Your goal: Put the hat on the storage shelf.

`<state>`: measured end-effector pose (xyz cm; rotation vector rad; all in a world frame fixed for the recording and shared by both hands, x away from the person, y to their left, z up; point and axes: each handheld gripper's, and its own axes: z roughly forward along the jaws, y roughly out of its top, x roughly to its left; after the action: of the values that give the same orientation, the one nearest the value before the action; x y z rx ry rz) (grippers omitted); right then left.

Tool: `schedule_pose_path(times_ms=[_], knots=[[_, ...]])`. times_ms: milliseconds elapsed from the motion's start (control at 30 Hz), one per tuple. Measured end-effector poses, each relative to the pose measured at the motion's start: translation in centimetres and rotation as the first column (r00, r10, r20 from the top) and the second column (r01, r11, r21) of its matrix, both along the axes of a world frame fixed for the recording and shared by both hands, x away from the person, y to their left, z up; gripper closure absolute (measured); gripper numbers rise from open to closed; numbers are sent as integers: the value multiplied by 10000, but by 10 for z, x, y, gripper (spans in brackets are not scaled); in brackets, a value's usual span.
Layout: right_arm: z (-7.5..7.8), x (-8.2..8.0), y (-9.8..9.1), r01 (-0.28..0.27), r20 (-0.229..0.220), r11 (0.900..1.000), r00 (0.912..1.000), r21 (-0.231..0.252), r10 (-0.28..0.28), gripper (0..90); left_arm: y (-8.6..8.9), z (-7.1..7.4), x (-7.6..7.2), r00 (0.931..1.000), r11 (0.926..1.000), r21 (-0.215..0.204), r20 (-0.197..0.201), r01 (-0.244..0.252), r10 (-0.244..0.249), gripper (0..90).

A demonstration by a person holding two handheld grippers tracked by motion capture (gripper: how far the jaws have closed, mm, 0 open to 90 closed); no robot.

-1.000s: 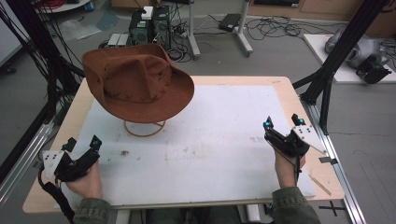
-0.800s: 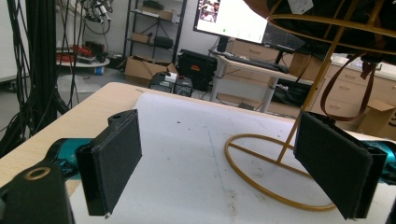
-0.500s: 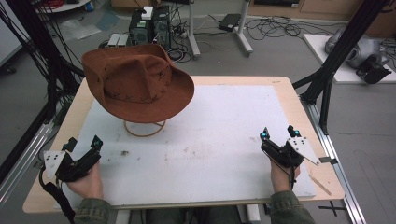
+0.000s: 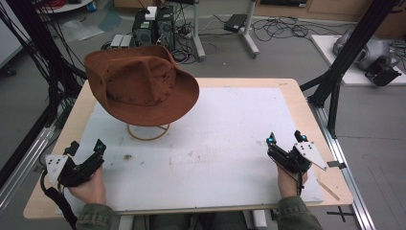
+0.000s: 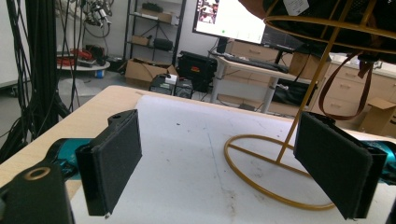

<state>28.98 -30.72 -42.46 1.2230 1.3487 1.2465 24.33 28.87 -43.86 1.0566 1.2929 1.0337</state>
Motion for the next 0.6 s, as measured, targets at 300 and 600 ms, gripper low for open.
schedule_pose_path(times_ms=[300,600], knots=[[-1,0,0,-52,-90,10000,9999,-16,52,119,0,0,0,10000,10000,10,-3,3,-3,154],[-2,0,1,-76,-214,10000,9997,-28,76,119,0,0,0,10000,10000,10,8,1,-1,153]])
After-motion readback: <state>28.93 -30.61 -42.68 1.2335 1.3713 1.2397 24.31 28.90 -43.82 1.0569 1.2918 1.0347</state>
